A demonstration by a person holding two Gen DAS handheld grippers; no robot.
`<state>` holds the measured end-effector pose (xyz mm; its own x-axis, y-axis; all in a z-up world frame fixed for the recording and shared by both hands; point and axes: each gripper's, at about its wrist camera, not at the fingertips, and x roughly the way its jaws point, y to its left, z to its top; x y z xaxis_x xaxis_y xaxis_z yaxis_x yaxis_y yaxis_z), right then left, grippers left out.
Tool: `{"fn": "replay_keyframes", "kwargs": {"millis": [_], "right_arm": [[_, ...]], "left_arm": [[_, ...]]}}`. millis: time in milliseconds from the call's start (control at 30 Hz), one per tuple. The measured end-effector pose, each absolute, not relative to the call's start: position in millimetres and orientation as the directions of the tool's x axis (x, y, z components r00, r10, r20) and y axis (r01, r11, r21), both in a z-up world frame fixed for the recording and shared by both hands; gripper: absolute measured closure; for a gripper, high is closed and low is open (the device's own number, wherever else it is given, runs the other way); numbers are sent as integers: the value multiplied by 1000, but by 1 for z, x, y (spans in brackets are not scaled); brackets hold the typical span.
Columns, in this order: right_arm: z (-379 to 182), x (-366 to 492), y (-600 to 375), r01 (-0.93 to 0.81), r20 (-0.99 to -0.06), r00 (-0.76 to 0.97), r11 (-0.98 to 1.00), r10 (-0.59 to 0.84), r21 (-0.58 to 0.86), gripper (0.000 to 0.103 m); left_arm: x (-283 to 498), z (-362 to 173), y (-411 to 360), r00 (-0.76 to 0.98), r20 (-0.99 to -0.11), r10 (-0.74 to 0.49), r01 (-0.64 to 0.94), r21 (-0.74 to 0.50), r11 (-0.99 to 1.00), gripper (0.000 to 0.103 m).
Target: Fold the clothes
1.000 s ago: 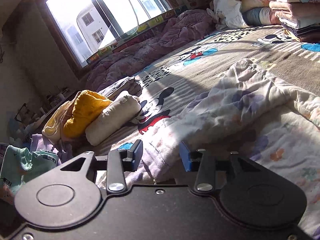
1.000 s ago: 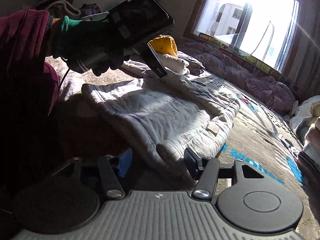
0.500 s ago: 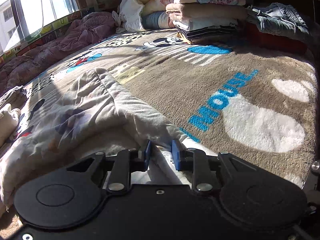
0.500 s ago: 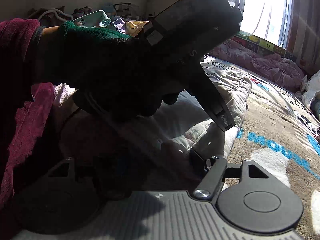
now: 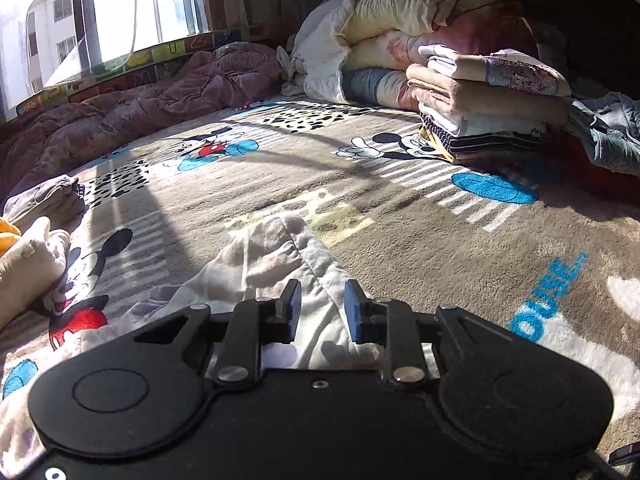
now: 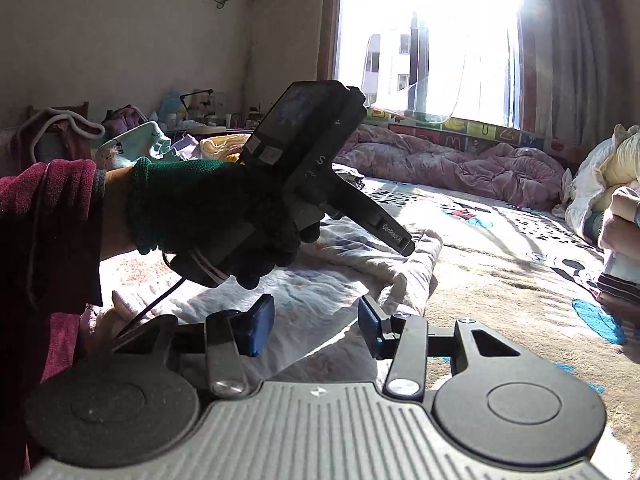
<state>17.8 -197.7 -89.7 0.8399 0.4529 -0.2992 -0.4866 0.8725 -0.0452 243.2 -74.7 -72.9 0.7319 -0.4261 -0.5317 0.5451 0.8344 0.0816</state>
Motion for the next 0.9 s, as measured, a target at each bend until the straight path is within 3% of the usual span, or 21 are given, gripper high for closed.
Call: {"fn": "replay_keyframes", "kwargs": {"millis": [100,267,400,567,767,900], "right_arm": [[-93,51,-196,-474,-350,831,880,433,-36,61],[-128,71,-174,-522,-503,743,852,442,-22,63],[-135,67,-153,-547,-509,748,830,425,-110,63],[-137,63,-149,-545,-517,748,830,417,-119,63],[-123,41,-149,-532,-443,789,834,425,-147,63],[-121,40,-151,-548,-455,769,830,449,-108,63]], "left_arm": [[266,-68,-73,706,-556,-439,542,24,840,79],[301,-79,-93,663,-627,-408,546,34,837,79],[312,-85,-102,634,-667,-390,549,32,836,79],[327,-94,-112,595,-715,-367,551,30,834,79],[266,-67,-92,656,-645,-392,523,13,852,79],[257,-100,-108,640,-695,-327,526,87,846,77]]}}
